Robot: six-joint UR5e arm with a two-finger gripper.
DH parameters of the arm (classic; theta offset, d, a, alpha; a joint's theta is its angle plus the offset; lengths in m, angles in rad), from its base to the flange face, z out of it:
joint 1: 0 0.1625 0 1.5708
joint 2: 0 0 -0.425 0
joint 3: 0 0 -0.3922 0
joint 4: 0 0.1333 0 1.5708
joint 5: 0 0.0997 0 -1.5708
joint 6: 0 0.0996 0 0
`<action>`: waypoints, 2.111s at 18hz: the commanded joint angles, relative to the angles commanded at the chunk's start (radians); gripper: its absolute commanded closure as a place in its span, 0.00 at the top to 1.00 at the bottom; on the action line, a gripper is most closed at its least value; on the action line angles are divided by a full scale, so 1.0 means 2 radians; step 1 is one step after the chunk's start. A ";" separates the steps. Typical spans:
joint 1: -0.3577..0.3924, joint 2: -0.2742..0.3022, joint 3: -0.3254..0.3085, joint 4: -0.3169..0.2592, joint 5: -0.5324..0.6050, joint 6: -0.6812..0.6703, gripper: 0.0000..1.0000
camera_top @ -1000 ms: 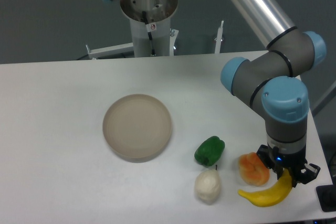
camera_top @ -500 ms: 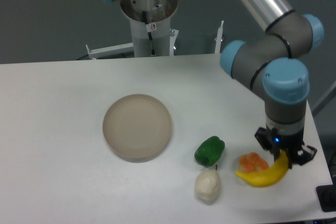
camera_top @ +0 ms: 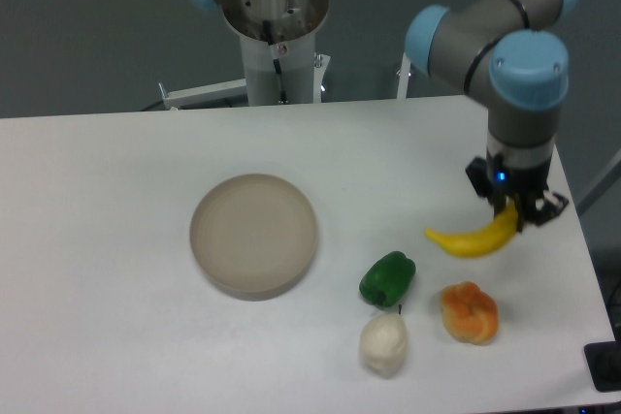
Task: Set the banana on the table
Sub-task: 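Lift the banana and carry it up and away from the orange fruit, then lower the held banana onto the table beside the green pepper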
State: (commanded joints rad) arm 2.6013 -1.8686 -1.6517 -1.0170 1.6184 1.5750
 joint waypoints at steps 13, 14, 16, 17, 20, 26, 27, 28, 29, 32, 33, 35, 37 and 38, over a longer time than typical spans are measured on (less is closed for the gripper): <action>0.029 0.015 -0.120 0.013 -0.023 0.046 0.30; 0.028 0.015 -0.122 0.015 -0.028 0.031 0.30; 0.028 0.015 -0.132 0.020 -0.033 0.006 0.30; 0.028 0.015 -0.136 0.021 -0.033 0.004 0.30; 0.026 0.009 -0.142 0.027 -0.032 0.002 0.30; 0.019 -0.008 -0.151 0.058 -0.028 -0.016 0.30; 0.013 -0.011 -0.150 0.061 -0.028 -0.027 0.30; 0.009 -0.017 -0.147 0.064 -0.027 -0.037 0.30; 0.007 -0.020 -0.146 0.067 -0.027 -0.048 0.30; 0.002 -0.024 -0.147 0.069 -0.026 -0.064 0.30; 0.001 -0.027 -0.147 0.070 -0.025 -0.064 0.30; 0.000 -0.028 -0.148 0.074 -0.020 -0.060 0.30; 0.000 -0.028 -0.147 0.074 -0.009 -0.058 0.30; 0.000 -0.031 -0.147 0.074 -0.007 -0.059 0.30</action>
State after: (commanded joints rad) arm 2.6016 -1.9312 -1.9451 -0.8698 1.6045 1.4573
